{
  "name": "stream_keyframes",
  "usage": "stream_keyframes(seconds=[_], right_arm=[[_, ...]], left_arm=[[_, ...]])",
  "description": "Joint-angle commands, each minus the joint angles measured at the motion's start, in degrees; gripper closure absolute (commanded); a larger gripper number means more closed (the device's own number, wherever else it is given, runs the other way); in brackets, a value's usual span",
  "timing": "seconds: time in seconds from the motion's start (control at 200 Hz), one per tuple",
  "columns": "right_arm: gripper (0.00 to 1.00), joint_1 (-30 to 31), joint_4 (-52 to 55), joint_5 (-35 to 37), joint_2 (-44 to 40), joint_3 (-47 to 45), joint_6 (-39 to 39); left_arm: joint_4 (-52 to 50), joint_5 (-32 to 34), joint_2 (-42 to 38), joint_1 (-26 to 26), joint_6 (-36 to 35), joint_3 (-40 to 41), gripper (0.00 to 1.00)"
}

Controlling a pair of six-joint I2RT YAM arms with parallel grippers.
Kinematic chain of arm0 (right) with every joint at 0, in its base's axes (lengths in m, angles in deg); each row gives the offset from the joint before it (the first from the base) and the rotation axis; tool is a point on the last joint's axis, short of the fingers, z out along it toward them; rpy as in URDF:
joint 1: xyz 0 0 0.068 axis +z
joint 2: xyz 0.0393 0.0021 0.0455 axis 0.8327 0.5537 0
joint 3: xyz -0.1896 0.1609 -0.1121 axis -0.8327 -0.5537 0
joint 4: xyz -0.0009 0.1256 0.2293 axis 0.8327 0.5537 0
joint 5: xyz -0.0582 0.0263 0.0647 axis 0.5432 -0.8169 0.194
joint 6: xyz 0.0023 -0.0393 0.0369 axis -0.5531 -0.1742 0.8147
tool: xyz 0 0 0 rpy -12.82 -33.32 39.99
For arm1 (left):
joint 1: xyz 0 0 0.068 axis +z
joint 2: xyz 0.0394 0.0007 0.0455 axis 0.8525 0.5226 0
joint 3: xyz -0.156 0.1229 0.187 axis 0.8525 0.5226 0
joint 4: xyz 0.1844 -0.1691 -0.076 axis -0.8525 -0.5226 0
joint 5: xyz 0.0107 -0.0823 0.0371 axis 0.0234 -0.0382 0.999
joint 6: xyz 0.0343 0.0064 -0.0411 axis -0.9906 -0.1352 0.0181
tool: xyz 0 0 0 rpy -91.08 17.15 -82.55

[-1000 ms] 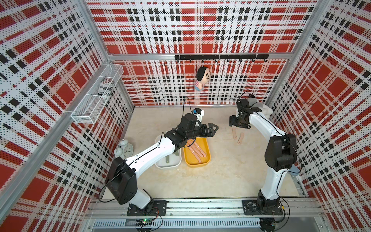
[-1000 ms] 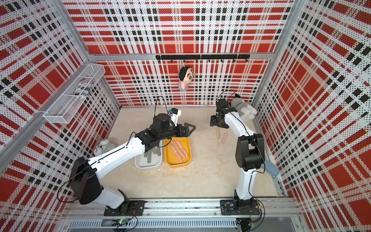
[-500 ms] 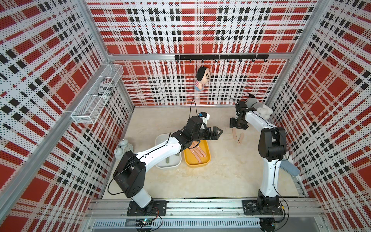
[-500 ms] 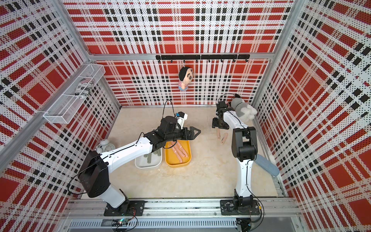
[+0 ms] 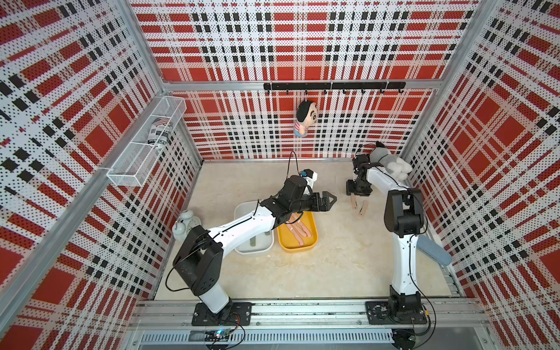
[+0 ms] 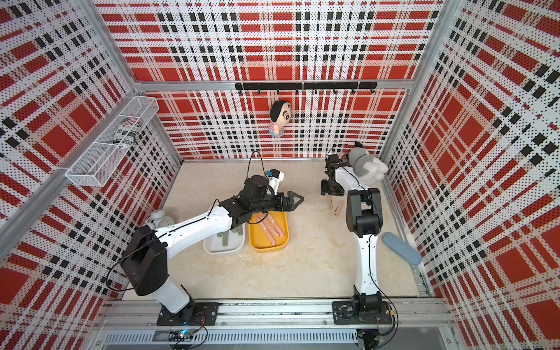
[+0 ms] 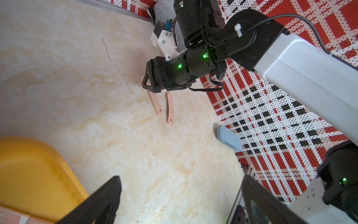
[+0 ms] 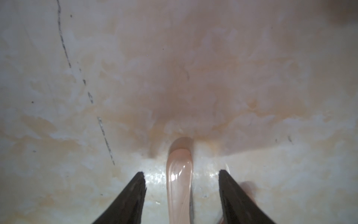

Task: Place the fruit knives into the storage box by color
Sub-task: Pick up the fruit knife from the center of the board.

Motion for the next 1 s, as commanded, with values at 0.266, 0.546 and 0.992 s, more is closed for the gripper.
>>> stream_keyframes(seconds=[0.266, 0.546, 0.992], right_arm=[[0.39, -0.28, 0.60, -1.66, 1.03, -1.21, -1.08], [0.45, -0.28, 1.04, -2.58, 2.35, -0.26, -1.46], [0.67, -0.18, 1.40, -3.85, 2.76, -1.24, -2.02]], left_arm=[[-3.05, 3.38, 0.14, 0.14, -2.23, -1.24, 0.02], [-3.51, 3.88, -0.30, 0.20, -2.37, -0.41, 0.02], [-2.88, 3.26, -0.92, 0.63, -2.23, 0.57, 0.02]])
